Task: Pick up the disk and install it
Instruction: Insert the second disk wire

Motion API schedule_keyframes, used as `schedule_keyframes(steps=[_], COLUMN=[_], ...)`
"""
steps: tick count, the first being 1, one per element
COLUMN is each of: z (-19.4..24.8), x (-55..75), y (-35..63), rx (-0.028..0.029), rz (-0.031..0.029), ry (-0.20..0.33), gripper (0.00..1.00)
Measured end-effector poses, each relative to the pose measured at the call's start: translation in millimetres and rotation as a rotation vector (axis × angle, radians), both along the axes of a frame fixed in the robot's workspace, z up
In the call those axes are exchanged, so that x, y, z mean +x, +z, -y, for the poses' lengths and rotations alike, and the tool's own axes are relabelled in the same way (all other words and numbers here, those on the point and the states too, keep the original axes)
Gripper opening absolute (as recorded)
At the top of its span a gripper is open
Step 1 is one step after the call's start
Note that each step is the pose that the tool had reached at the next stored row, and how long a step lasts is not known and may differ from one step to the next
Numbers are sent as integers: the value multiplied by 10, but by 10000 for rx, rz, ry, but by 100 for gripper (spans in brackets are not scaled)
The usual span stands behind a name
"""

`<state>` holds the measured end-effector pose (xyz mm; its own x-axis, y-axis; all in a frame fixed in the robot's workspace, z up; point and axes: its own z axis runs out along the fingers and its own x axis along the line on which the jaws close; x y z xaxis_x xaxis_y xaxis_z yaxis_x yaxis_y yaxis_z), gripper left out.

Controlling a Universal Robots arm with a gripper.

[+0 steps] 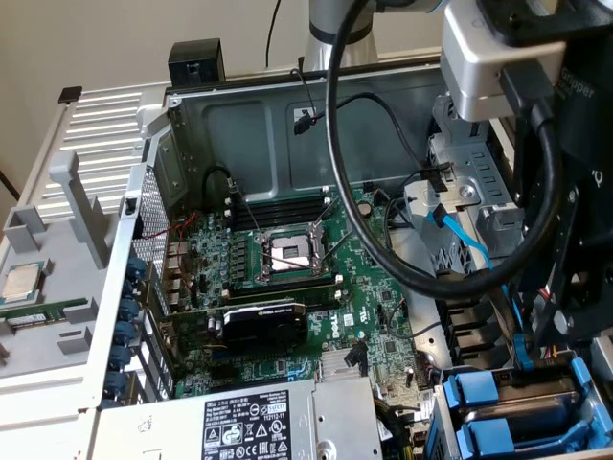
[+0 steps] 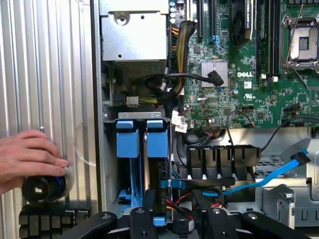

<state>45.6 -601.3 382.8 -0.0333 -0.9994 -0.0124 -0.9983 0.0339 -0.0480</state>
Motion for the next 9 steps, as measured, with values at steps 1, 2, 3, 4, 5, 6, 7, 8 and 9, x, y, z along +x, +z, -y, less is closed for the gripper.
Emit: schedule_keyframes(steps=[1,2,3,4,5,6,7,8,9], z=[0,0,0,0,0,0,0,0,0], x=[0,0,0,-1,-1,-1,-1,-1,-1], y=[0,0,0,0,0,0,0,0,0], rx=[0,0,0,0,0,0,0,0,0], rz=[0,0,0,0,0,0,0,1,1], ry=[0,0,0,-1,-1,-1,-1,-1,0], gripper=[42,42,42,42,42,42,40,40,34])
